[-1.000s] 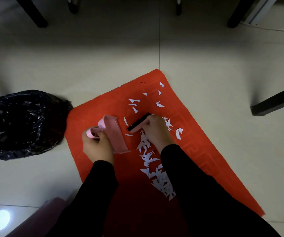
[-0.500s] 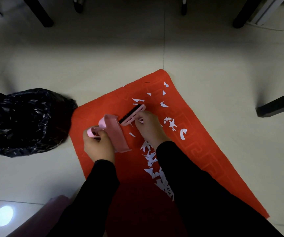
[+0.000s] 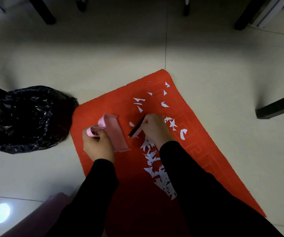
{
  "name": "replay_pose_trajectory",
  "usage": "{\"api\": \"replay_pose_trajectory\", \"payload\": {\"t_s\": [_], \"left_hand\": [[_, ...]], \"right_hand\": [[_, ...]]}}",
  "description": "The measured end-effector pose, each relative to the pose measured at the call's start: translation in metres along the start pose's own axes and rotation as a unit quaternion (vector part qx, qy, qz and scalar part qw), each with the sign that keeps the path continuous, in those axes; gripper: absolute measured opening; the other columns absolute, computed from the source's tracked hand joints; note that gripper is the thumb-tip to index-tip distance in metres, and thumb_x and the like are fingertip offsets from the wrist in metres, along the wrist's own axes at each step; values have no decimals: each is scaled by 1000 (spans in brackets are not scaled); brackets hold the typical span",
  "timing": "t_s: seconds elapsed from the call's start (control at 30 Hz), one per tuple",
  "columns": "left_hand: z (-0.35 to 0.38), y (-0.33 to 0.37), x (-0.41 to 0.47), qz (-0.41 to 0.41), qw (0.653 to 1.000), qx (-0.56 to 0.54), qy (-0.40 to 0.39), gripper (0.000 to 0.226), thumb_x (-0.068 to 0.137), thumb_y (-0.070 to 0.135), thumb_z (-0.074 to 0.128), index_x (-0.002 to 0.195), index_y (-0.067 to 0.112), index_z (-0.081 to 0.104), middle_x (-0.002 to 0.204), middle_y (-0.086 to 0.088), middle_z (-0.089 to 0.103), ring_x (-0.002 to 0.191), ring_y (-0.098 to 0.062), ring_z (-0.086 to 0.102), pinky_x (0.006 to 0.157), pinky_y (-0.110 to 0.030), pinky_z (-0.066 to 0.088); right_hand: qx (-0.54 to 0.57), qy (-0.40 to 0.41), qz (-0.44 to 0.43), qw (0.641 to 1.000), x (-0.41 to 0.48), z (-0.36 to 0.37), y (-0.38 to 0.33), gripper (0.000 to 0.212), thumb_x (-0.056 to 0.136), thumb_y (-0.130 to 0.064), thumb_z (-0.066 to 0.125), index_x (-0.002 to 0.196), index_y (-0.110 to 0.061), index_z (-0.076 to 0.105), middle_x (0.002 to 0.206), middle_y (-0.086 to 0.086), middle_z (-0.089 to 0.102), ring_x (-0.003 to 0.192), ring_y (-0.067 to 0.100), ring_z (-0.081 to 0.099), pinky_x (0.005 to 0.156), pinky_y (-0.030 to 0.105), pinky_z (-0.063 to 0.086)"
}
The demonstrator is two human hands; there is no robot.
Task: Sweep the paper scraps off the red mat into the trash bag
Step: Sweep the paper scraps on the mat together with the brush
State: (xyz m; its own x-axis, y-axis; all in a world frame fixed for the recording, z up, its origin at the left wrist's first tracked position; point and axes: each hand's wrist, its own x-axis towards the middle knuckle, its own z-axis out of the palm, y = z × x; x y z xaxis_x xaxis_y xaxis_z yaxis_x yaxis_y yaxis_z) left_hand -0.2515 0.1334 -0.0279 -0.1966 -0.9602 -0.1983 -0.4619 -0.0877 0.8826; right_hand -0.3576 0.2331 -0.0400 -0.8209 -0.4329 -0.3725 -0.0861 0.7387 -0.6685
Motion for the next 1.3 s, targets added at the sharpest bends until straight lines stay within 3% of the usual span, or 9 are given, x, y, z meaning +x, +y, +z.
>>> {"api": "replay_pose_trajectory", "payload": {"t_s": [0.13,0.23,0.43,0.53,0.77,0.9,1.03,1.2,1.3], "left_hand": [[-1,2,-4,1,1000,-2,0,21,94,10,47,108,0,58,71,15,47,62,5,45,50,7,31],[-1,3,-4,5,1000,-1,1,21,94,10,46,108,0,58,71,14,47,63,0,46,51,7,31],[-4,2,3,14,1000,9,10,21,93,10,47,107,-1,58,87,-4,56,77,-13,51,52,-1,34],[-4,3,3,10,1000,8,5,19,93,10,47,106,2,58,85,-1,55,68,-6,50,52,5,35],[-3,4,1,13,1000,12,11,19,93,14,48,105,5,59,82,-1,56,81,-16,53,64,-13,35],[-4,6,2,20,1000,5,6,18,92,10,49,105,3,59,75,6,54,76,-13,52,55,-3,36],[-2,5,3,17,1000,0,2,19,92,9,48,106,1,59,71,13,49,64,3,47,52,6,34],[3,5,-2,24,1000,-4,1,20,91,11,47,104,0,58,80,-2,56,73,-16,52,52,4,34],[6,6,-5,14,1000,-16,0,16,91,9,49,103,5,58,71,9,52,65,-9,51,52,3,36]], "right_hand": [[-19,35,-4,999,-5,-12,-3,15,83,-5,52,81,4,65,79,14,66,69,27,62,64,35,51],[24,20,-25,999,-5,-10,-9,17,87,-6,51,83,-2,67,86,9,67,71,17,60,70,29,50],[5,-40,-78,996,-9,8,-5,21,93,-5,48,101,3,65,106,14,65,98,24,62,86,28,48],[-12,-31,-43,999,-11,6,5,18,91,-6,51,97,2,65,99,14,66,84,21,64,80,34,54],[-11,40,-14,999,-12,-12,0,10,83,-7,57,81,-3,65,69,-1,59,62,12,56,61,25,48],[16,10,-50,999,-8,-1,-8,17,90,-7,50,89,-3,67,89,9,67,76,18,64,76,28,54],[3,-39,-30,999,-12,4,7,17,92,-6,50,97,1,64,99,13,66,87,23,65,83,35,55],[-35,-5,16,999,-16,-13,17,14,85,-4,53,86,2,65,90,12,65,69,19,57,59,27,47],[-51,9,-7,999,-15,-21,10,14,83,-5,54,83,2,66,85,12,66,68,22,58,65,33,51]]}}
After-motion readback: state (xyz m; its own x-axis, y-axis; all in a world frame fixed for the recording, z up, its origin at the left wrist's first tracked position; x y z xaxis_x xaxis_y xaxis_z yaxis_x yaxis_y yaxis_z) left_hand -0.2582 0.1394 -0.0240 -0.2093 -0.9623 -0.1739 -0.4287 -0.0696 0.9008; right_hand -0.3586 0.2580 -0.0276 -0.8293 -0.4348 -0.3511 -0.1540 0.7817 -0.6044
